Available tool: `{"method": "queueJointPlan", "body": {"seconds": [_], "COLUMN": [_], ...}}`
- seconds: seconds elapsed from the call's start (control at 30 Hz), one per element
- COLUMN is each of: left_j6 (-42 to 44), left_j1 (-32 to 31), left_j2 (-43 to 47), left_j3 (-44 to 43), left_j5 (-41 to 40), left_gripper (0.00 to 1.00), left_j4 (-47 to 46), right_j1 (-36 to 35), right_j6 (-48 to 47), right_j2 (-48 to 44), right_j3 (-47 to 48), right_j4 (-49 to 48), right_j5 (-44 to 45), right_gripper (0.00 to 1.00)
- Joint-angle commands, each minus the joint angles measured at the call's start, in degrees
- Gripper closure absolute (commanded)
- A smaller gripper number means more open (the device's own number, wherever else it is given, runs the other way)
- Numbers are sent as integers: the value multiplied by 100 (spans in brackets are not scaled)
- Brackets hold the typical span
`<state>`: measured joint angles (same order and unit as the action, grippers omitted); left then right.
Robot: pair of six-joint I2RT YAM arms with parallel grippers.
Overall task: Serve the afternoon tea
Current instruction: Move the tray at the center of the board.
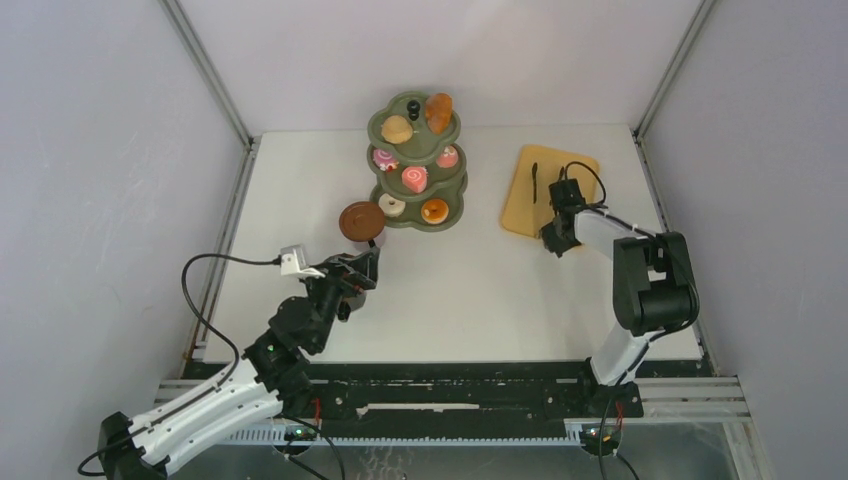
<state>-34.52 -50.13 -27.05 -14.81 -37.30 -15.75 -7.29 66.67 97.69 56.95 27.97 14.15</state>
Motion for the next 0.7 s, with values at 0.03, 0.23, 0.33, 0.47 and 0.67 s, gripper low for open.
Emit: {"method": "queueJointPlan", "body": {"seconds": [0.03, 0.23, 0.33, 0.47, 0.67], "left_j6": [65, 36, 18, 16, 16], "left_j1": [20, 38, 47, 56, 72], "left_j2": [-104, -259, -337, -378, -503], "left_j3": [-215, -207, -215, -236, -302], "left_j5": [-54, -51, -41, -58, -84], "left_gripper": [1, 1, 1, 1, 1], "left_j4": [-321, -460, -506, -525, -576], "right_j1": [303, 574, 709, 817, 913], "right_j6": [-197, -330, -392, -481, -646], "right_j2": [205, 405, 488, 684, 1082], "right_j3": [350, 528, 648, 901, 1509], "right_j4": [-188, -182, -189, -135, -10], "right_j5": [-105, -176, -206, -227, -305], "right_gripper": [100, 100, 100, 100, 100]}}
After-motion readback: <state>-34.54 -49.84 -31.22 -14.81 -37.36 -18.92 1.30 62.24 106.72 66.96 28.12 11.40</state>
